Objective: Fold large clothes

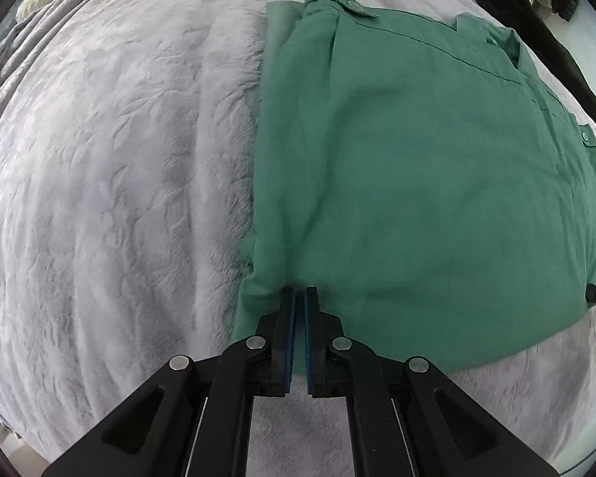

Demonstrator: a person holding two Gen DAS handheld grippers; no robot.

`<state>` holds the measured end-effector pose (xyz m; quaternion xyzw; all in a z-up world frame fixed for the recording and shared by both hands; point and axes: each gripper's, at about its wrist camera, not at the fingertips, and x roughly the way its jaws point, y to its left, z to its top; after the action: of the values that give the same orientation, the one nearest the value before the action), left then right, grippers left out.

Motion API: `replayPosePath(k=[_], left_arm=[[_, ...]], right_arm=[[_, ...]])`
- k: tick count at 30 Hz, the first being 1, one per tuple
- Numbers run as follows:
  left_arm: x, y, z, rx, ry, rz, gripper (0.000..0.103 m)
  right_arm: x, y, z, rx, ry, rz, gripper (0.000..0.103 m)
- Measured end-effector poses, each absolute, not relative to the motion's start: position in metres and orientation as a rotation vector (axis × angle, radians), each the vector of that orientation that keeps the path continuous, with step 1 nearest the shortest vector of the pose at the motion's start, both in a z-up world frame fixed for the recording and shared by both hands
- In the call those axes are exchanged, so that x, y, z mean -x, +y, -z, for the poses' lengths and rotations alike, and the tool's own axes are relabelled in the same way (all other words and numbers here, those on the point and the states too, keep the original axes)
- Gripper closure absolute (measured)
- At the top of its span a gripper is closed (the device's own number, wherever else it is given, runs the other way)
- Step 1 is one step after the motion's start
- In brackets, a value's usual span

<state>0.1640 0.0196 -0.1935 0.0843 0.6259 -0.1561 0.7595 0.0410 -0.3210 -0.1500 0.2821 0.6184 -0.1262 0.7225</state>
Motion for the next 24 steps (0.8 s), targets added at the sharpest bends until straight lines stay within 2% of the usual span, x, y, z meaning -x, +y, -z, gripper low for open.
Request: replayPosePath(k=[8, 24], left_arm=[[-0.141, 0.059, 0.171, -0.175, 1.406, 0.298, 0.098], [-0.06, 0.08, 0.122, -0.241, 1.434, 0.27, 0.097]], right_arm=[[-0.01, -0.341, 0.129, -0.694, 1.374, 0.386, 0.102], [0.002, -0.273, 0.09, -0.706, 1.431, 0.286, 0.099]])
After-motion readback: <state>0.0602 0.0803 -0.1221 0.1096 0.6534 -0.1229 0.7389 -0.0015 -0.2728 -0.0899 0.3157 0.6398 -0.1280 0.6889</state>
